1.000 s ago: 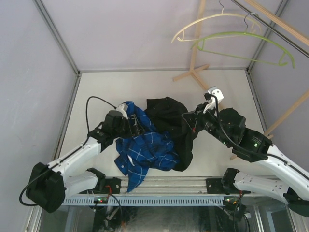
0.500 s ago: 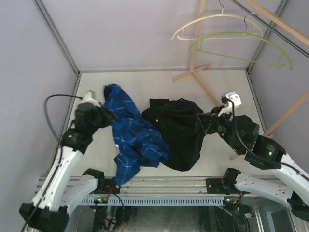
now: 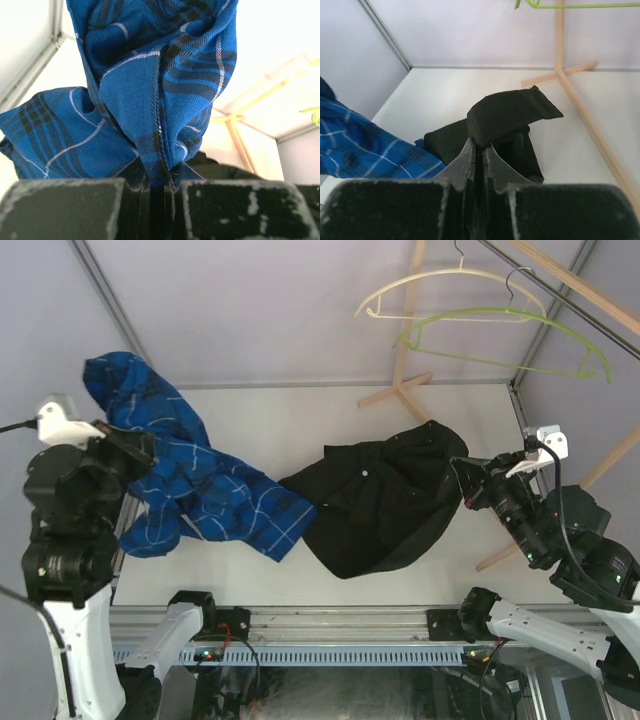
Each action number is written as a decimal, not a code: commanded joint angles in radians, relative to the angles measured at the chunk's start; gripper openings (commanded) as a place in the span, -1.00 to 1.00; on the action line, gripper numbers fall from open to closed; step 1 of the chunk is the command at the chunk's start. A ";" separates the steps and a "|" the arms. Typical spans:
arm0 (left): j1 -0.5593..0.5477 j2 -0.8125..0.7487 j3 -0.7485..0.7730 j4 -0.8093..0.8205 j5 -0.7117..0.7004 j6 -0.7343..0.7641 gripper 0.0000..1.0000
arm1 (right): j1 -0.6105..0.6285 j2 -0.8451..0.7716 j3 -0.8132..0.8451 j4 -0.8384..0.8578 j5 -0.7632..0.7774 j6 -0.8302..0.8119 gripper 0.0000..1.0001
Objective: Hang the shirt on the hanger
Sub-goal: Adjust the shirt at the center of the board.
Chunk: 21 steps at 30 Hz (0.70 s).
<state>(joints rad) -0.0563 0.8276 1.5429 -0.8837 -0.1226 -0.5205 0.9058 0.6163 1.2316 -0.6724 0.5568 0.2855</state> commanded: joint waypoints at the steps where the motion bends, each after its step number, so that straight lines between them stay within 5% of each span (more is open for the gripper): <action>1: 0.010 0.006 0.142 -0.048 -0.151 0.013 -0.99 | -0.004 0.018 0.003 -0.009 -0.001 -0.017 -1.00; 21: 0.027 0.109 0.493 -0.248 -0.607 0.065 -1.00 | -0.019 0.040 -0.041 -0.016 -0.005 -0.017 -1.00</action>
<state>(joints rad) -0.0467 0.8993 1.9629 -1.1454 -0.6365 -0.4839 0.8959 0.6540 1.1931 -0.7162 0.5549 0.2821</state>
